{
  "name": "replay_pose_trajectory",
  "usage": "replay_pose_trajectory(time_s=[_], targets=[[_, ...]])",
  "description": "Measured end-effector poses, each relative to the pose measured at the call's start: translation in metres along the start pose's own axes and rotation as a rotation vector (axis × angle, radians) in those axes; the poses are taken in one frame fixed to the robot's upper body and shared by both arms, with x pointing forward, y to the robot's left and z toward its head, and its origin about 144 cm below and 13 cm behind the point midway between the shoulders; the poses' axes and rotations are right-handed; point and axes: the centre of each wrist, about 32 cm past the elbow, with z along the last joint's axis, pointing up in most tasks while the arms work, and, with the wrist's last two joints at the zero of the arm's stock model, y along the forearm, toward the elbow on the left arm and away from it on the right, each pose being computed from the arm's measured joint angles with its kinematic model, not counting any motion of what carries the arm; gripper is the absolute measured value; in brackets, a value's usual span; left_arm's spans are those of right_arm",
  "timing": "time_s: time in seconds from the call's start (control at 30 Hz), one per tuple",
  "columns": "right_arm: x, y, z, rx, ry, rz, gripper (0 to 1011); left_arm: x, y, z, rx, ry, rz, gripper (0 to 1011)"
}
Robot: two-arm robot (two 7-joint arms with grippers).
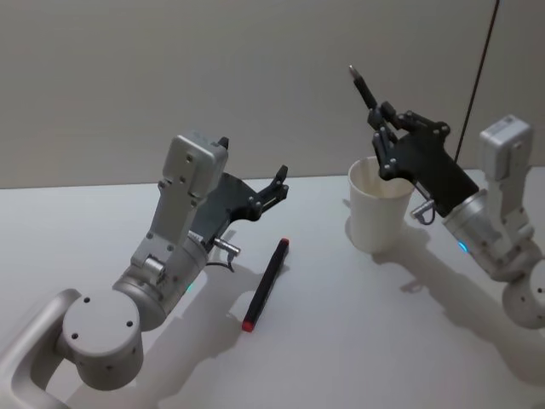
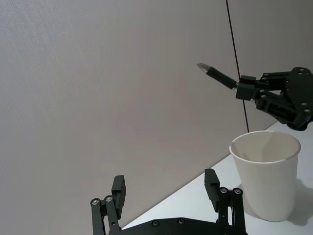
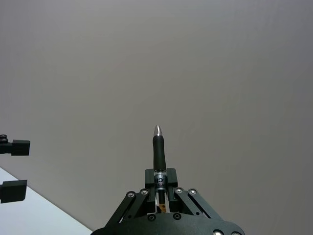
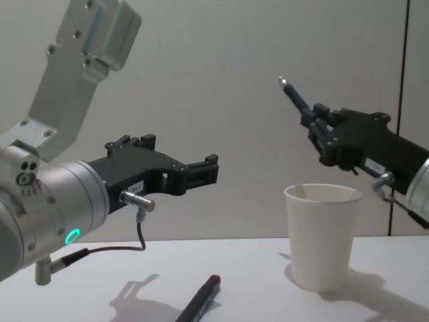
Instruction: Place the pen into the pen holder.
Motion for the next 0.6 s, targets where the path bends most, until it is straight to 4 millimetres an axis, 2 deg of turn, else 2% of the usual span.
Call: replay_pose_trajectory(time_s=[0.6], targets=[[-0.003,0.017,-0.023,-0.015,-0.035,0.04,131,0.0,0.0,0.0,0.0,0.0,0.0,1001]])
